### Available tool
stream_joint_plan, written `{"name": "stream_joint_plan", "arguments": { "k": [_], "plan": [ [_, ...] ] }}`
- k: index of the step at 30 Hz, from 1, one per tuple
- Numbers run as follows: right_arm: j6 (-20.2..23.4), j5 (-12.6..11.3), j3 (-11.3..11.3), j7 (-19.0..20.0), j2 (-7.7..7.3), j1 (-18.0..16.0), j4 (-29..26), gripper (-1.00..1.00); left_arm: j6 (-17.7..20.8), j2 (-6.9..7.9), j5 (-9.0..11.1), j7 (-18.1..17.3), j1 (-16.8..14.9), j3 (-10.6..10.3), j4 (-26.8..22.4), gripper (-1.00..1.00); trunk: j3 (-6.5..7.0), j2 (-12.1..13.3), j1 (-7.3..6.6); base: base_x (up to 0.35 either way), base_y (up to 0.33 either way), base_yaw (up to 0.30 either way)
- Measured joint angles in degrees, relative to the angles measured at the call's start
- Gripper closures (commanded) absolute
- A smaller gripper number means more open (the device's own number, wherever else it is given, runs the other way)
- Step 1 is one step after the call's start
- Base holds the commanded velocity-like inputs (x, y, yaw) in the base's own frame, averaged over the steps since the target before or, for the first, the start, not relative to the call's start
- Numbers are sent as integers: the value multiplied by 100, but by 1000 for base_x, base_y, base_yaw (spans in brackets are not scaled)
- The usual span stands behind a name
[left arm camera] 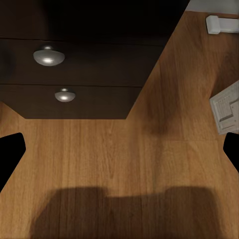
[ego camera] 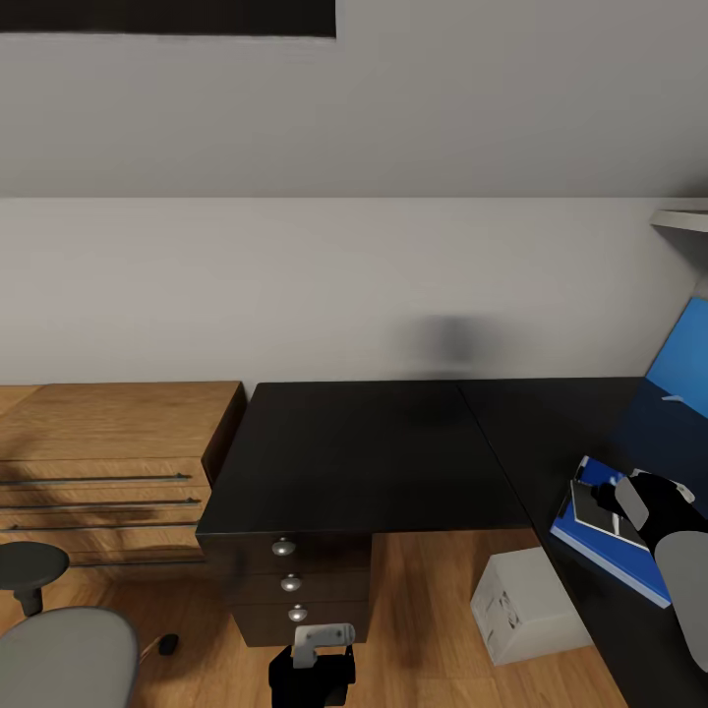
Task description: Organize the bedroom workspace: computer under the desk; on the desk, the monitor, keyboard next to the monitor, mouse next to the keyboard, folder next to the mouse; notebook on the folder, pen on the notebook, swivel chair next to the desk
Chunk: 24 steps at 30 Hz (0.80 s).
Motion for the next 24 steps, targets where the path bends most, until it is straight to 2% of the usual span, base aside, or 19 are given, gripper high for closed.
{"name": "stream_joint_plan", "arguments": {
  "k": [13,24],
  "plan": [
    [2,0,-7,16,0,0,-31,-100,1,-1,10,-4,0,0,14,-100,0,0,0,0,0,0],
    [37,-24,-13,46,0,0,-333,-100,9,-17,17,-19,0,0,258,-100,0,0,0,0,0,0]
  ]
}}
